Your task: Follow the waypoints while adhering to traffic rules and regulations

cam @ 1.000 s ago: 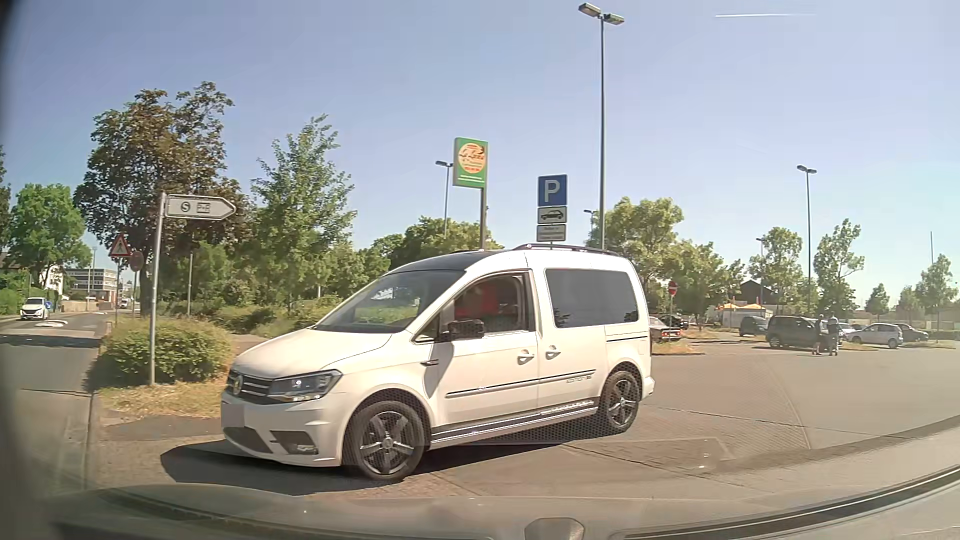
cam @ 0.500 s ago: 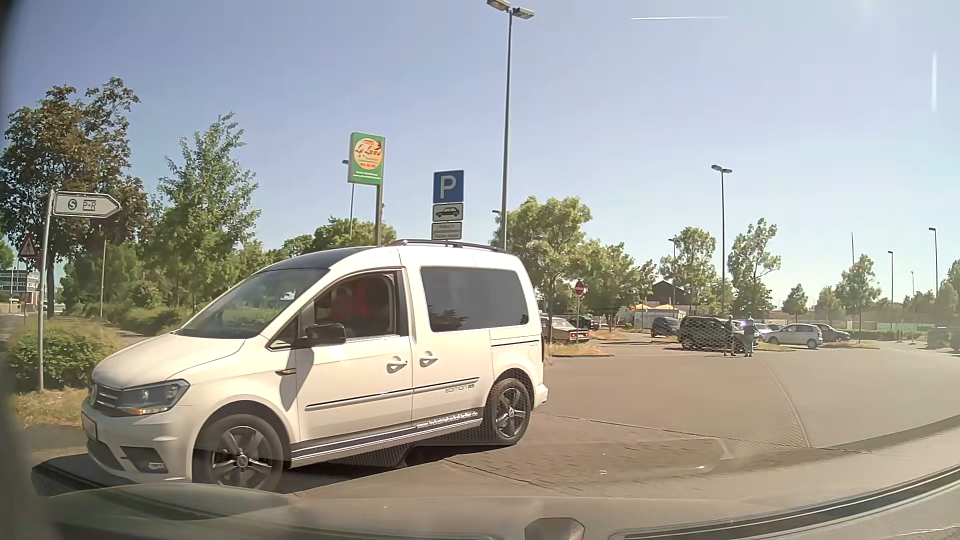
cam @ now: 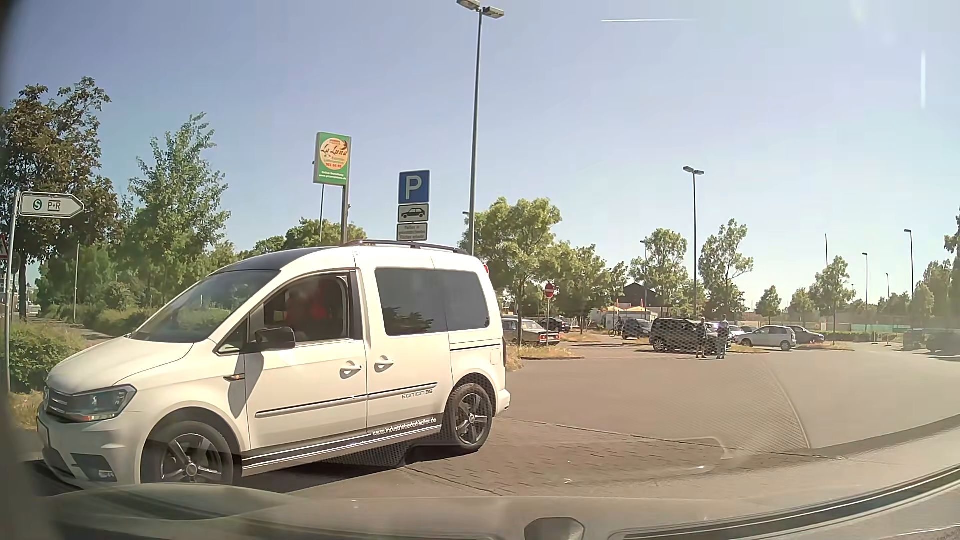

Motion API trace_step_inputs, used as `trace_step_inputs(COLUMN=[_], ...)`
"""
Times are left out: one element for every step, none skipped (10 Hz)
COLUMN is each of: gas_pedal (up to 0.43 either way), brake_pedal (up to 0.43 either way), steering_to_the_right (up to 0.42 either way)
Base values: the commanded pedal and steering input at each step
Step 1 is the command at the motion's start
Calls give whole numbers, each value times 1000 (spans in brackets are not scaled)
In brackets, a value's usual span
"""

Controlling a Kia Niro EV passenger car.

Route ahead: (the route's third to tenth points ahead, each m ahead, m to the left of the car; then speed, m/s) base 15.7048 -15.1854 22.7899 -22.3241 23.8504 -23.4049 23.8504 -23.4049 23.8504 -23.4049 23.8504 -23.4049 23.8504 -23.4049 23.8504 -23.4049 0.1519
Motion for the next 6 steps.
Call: trace_step_inputs(gas_pedal=[0, 0, 0, 0, 0, 0], brake_pedal=[207, 207, 207, 195, 146, 24], steering_to_the_right=[963, 964, 964, 965, 965, 965])
